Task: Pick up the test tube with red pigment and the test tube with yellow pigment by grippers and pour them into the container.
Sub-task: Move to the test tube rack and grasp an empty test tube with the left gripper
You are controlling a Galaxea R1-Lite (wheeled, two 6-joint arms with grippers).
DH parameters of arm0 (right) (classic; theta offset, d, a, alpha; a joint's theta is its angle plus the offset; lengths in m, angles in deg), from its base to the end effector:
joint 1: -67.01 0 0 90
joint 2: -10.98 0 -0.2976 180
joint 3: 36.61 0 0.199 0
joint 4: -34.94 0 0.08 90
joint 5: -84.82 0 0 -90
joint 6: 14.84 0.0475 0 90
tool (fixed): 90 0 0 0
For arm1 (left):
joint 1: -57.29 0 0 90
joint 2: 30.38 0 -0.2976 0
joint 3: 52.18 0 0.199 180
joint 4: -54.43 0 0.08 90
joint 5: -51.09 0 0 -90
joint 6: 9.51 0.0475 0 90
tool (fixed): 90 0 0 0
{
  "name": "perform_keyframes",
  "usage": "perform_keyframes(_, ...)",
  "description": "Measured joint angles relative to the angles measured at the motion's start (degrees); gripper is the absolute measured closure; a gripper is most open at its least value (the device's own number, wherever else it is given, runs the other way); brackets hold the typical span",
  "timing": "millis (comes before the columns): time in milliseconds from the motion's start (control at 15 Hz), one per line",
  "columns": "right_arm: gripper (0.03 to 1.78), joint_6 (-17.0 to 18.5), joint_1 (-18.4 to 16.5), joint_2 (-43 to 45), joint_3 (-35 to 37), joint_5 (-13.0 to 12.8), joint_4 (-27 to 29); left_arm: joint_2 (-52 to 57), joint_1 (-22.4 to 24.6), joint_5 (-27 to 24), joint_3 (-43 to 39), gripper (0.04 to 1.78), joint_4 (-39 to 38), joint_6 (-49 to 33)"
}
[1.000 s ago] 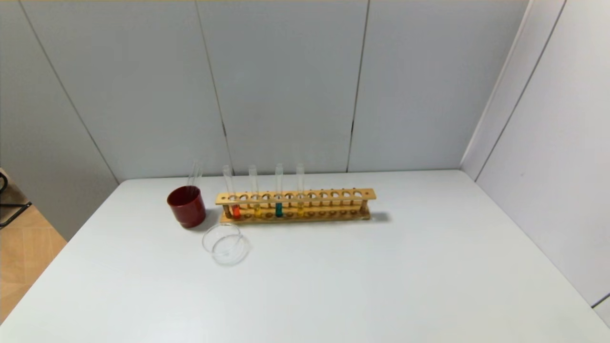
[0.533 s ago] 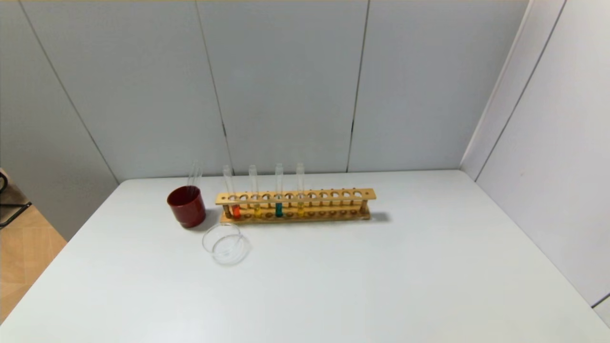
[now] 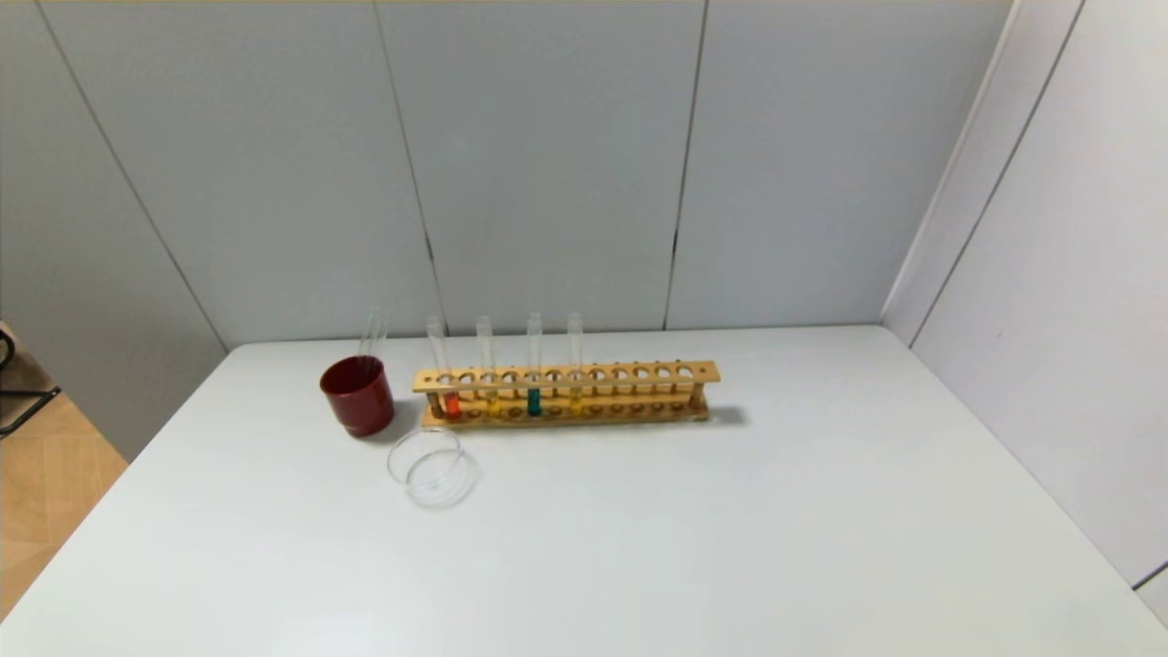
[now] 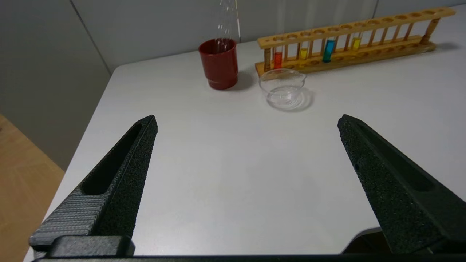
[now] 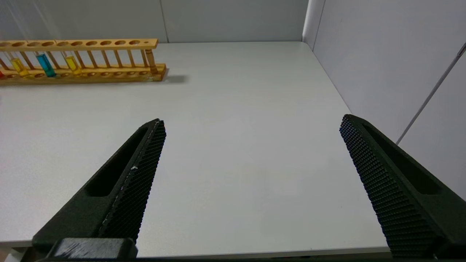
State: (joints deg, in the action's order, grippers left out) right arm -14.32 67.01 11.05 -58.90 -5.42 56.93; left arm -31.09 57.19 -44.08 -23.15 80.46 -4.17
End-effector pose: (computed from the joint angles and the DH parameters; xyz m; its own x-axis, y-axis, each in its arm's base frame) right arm 0.0139 -0.0002 0.0762 1.0000 -0.0042 0.0065 0.0041 1.0000 0.0091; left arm 0.0048 -0.0043 0.1032 0.9950 -0.0918 0.0398 0.0877 0.9915 0.0966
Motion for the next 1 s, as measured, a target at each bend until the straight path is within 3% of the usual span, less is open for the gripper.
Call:
perform_keyframes(200,0.06,0.0,0.0,0.0,0.0,0.0,0.0,-5.5,0.0,-1.2,10.8,0.07,4.8,0.1)
perform_keyframes(467,0.06,0.0,0.0,0.0,0.0,0.0,0.0,-19.1,-0.2,-1.9,23.6,0.07,5.0,0.3)
perform_keyframes(733,0.06,0.0,0.0,0.0,0.0,0.0,0.0,-34.5,-0.4,-6.0,30.7,0.07,-0.1,0.8)
perform_keyframes(1000,0.06,0.0,0.0,0.0,0.0,0.0,0.0,-49.1,-0.4,-13.0,32.9,0.07,-10.3,1.2)
